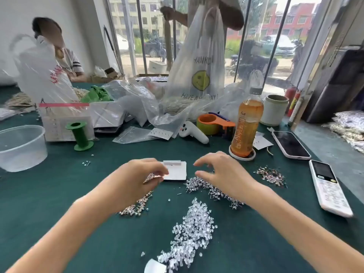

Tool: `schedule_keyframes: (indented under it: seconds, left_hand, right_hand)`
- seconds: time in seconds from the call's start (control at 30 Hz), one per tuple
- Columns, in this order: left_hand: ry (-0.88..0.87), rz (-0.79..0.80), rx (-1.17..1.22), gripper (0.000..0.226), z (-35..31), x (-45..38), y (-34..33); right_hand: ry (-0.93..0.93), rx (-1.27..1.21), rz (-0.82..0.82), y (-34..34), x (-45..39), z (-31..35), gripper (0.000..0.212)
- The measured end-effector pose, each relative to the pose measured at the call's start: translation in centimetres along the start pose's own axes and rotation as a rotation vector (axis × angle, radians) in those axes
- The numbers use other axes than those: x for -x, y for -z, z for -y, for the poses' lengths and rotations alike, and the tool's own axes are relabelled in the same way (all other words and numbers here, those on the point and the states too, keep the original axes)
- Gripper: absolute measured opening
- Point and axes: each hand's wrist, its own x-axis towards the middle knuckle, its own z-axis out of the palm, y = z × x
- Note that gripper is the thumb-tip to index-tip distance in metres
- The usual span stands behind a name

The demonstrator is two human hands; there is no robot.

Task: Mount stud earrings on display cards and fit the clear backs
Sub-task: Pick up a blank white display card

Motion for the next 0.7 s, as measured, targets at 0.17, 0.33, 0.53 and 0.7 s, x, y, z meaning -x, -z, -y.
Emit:
schedule_keyframes:
  seconds: [0.17, 0.33, 0.53, 0.7]
  left_hand:
    - [0.120, 0.111, -0.157, 0.038, 2.4, -3.8, -3.9]
    - [0.148, 0.064, -0.160, 0.039, 4.0, -4.1, -5.8]
    - [0.088, -0.024, -0.132, 0.019, 4.7, -3.8, -6.7]
    - [-0.019, -0.091, -0.202, 0.024, 4.8, -3.1, -7.3]
  right_hand:
    - [0.090, 0.444, 0.133, -4.3, -4.3, 1.5, 0.043]
    - [0.165, 0.636, 0.155, -5.5, -5.4, 1.4, 0.037]
    - [0.212, 0.606, 0.182, -5.6, -5.4, 0.6, 0.027]
    - [0.159, 0.440, 0.170, -5.1, -5.2, 0.0, 0.031]
